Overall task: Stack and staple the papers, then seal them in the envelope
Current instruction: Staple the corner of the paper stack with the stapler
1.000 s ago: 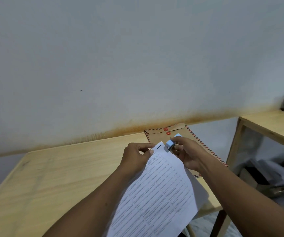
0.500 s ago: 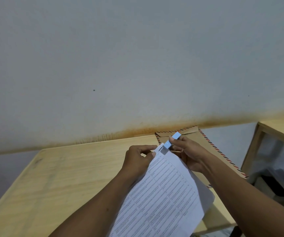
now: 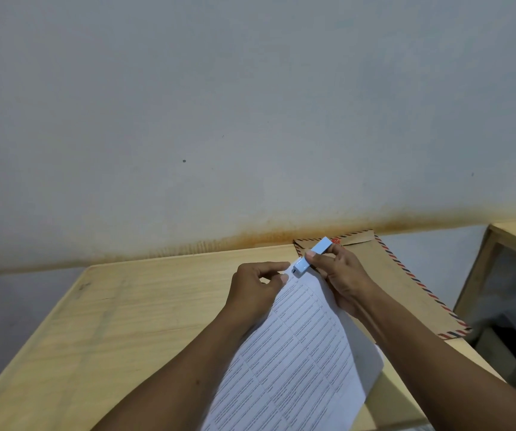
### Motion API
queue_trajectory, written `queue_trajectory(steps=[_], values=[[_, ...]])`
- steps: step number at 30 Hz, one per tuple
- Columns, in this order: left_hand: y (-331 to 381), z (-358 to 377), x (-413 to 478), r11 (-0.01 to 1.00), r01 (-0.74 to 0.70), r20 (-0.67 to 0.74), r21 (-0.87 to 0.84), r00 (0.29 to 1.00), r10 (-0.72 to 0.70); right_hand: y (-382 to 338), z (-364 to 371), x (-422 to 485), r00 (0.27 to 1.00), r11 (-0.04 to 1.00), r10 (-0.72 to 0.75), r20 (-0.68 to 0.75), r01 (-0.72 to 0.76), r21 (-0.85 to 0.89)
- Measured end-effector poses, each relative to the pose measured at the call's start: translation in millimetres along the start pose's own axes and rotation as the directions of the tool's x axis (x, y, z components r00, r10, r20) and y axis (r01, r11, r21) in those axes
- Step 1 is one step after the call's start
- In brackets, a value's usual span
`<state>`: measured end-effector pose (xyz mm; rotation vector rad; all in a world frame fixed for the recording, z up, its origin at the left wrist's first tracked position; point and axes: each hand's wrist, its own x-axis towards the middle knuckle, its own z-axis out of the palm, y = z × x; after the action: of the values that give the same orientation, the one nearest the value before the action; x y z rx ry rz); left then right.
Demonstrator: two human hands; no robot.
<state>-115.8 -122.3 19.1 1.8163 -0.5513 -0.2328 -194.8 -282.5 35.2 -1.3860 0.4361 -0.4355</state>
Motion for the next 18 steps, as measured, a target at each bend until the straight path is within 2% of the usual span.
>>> queue_trajectory(steps=[3,6,9,11,14,18], values=[[-3.4,-4.5,-0.4,1.000,0.006,0.002,0.006,1.000,-0.006,1.0,3.6,1.0,0.999,1.000,0.016,0.042,-0.015,-0.002],[-10.7,-10.6,-0.4,1.000,0.020,-0.017,0.000,1.000,-0.020,-0.6,11.3,5.0,0.998,0.997,0.041,0.056,-0.037,-0.075],[-17.6,-26.4,0.5,0.997,0.067,-0.089,-0.037,0.994,-0.070,-3.6,22.8,17.3,0.999,0.991,-0.040,-0.026,0.036,-0.128],[-22.9,-43.6,2.5,0.992,0.115,-0.163,-0.056,0.979,-0.123,-6.4,30.3,27.2,0.990,0.957,-0.133,-0.039,0.118,-0.264],[-34.9,-75.5,7.8,0.979,0.193,-0.310,-0.069,0.928,-0.205,-9.0,47.7,41.6,0.965,0.819,-0.247,0.089,0.256,-0.514],[-55.4,-116.8,14.7,0.952,0.285,-0.438,-0.112,0.846,-0.305,-13.8,85.2,50.9,0.912,0.531,-0.223,0.343,0.409,-0.742]])
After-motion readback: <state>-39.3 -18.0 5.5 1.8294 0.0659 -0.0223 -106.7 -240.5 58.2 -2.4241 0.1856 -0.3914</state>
